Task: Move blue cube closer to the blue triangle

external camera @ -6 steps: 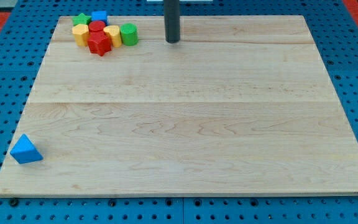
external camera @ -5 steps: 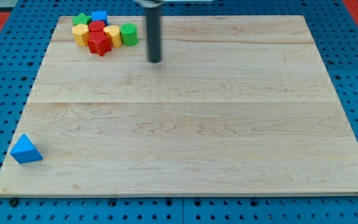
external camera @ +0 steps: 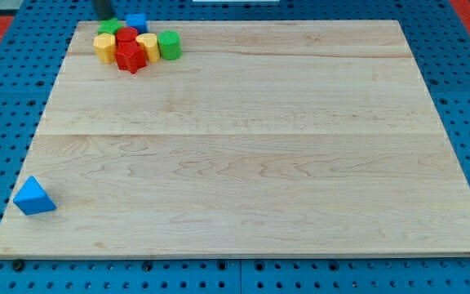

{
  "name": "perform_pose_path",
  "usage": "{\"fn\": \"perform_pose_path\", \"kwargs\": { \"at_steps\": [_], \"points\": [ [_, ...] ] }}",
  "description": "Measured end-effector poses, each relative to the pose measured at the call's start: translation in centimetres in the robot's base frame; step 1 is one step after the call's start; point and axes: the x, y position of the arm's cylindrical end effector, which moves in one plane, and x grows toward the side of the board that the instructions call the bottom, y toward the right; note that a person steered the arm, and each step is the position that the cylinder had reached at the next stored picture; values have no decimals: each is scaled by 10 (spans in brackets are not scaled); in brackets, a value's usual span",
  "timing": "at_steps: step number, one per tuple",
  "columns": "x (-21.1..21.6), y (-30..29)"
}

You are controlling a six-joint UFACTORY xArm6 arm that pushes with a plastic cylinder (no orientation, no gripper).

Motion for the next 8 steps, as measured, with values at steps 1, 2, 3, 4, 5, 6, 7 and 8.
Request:
{"fn": "perform_pose_path", "kwargs": {
  "at_steps": [1,2,3,4,5,6,7,8],
  "points": [
    [4,67],
    [4,124],
    [11,175],
    [69,183],
    [73,183],
    [46,198],
    [104,208],
    [149,153]
  ]
}}
